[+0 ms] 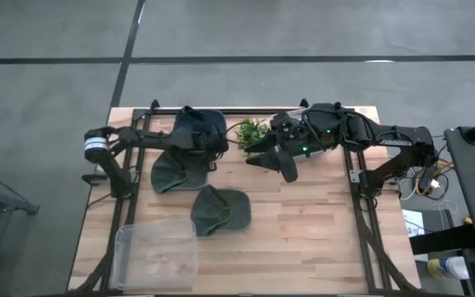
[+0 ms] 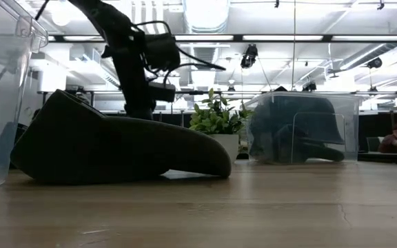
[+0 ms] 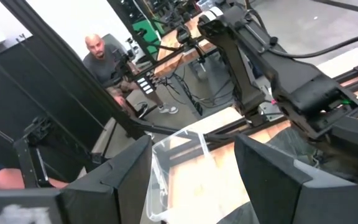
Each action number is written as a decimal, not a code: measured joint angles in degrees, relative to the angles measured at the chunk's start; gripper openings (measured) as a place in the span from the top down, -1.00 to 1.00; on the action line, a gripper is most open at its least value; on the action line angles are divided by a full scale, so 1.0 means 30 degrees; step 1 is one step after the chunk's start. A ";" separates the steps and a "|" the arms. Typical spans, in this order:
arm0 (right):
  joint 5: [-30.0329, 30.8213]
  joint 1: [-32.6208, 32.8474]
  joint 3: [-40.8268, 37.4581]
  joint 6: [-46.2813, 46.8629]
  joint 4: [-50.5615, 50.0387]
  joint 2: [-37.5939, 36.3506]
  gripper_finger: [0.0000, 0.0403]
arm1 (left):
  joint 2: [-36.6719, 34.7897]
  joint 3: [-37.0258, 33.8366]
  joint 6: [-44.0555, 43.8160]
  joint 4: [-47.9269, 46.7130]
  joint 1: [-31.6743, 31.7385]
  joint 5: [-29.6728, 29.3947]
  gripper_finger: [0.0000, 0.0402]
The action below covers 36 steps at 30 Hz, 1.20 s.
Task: Pick & Place hat
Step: Put the blue cap into the top transparent bin
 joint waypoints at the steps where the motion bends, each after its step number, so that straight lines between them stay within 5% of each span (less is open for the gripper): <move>1: 0.0008 0.0000 0.0000 -0.0004 0.0013 0.0000 -0.11 | 0.0127 -0.0002 0.0005 0.0123 0.0146 0.0173 -0.01; 18: 0.0372 -0.0022 -0.0015 -0.0013 0.0169 0.0000 -0.11 | 0.1935 0.0003 0.0676 0.1867 0.1109 0.1305 0.04; 33: 0.0365 -0.0029 -0.0015 0.1099 0.1689 0.0000 -0.11 | 0.1936 0.0642 0.2598 0.2793 0.2772 0.1521 0.90; 36: 0.0365 -0.0029 -0.0015 0.1126 0.1774 0.0007 -0.11 | 0.1714 0.0791 0.2543 0.2085 0.2800 0.2410 0.95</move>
